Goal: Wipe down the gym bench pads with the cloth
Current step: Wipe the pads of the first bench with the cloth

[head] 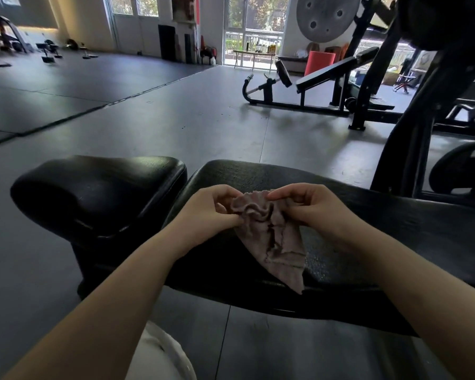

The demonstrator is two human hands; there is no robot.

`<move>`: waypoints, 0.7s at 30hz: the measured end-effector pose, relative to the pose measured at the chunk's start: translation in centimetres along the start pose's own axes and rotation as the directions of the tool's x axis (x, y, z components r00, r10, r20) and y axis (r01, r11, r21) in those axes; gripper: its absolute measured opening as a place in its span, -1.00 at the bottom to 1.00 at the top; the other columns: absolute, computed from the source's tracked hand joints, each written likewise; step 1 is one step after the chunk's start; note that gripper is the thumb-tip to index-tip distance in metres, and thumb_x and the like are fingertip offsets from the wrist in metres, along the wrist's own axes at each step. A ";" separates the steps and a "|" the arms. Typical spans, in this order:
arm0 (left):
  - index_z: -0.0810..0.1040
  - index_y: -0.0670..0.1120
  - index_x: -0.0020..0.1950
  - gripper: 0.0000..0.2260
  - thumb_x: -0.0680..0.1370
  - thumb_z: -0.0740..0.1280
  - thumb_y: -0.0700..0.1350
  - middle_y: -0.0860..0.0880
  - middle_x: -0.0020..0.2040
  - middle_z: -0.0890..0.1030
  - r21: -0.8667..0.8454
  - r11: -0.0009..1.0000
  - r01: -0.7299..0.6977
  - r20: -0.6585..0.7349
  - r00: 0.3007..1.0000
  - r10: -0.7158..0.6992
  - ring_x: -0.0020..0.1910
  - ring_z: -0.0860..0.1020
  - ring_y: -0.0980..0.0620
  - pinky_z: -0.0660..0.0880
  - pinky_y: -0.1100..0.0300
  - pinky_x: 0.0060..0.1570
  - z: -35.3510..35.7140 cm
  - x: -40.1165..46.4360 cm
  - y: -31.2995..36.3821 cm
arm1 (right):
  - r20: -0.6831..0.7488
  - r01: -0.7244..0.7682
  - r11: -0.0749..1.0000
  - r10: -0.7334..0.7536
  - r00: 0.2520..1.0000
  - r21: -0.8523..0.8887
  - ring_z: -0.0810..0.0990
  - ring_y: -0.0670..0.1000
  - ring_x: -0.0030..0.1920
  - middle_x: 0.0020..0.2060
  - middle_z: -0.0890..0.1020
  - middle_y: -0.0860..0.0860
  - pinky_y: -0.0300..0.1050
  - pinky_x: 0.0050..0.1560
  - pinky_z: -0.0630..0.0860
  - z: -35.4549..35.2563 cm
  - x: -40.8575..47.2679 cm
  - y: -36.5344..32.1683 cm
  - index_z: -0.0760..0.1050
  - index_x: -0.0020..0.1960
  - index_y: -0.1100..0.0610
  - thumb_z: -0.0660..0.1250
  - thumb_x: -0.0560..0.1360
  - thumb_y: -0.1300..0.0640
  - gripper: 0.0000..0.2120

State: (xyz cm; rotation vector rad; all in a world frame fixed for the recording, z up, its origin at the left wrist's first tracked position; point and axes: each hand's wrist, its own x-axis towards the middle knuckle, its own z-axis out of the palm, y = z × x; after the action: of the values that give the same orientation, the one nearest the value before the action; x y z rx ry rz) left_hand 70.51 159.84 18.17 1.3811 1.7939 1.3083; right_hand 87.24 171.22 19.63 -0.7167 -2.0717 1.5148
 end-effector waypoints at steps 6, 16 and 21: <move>0.59 0.09 -0.27 -0.86 0.46 0.42 -0.12 0.21 -0.40 0.58 0.139 0.974 -0.177 -0.108 0.975 0.192 -0.38 0.47 0.32 0.33 0.45 -0.29 1.2 0.7 1.7 | -0.045 -0.046 0.998 0.044 0.998 -0.034 0.55 -0.01 -0.13 -0.13 0.64 0.05 -0.12 -0.05 0.51 -0.8 -0.5 -1.0 0.61 -0.12 0.09 0.22 0.51 0.34 -0.75; 0.48 0.16 -0.33 -0.80 0.47 0.39 -0.02 0.22 -0.36 0.52 0.373 0.879 -0.297 -0.131 0.921 0.367 -0.32 0.49 0.28 0.30 0.52 -0.30 2.0 3.0 7.6 | -0.134 -0.082 0.910 0.029 0.990 -0.407 0.44 -0.04 -0.33 -0.38 0.54 0.04 -0.06 -0.15 0.46 -3.9 0.1 -1.6 0.42 -0.30 0.06 0.39 0.42 0.30 -0.77; 0.51 0.13 -0.29 -0.83 0.49 0.38 -0.02 0.19 -0.29 0.54 0.386 0.878 -0.284 -0.136 0.923 0.359 -0.27 0.49 0.26 0.34 0.39 -0.26 1.2 4.5 9.3 | -0.266 -0.134 0.927 0.039 0.963 -0.349 0.39 -0.03 -0.39 -0.41 0.47 0.05 -0.28 -0.37 0.37 -6.6 0.6 -3.0 0.37 -0.29 0.11 0.27 0.40 0.49 -0.70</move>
State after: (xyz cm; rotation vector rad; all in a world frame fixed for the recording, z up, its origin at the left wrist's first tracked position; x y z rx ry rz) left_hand 73.93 164.55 26.74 1.8735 2.0870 1.3742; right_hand 90.66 175.54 24.40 -1.0940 -2.1626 1.0185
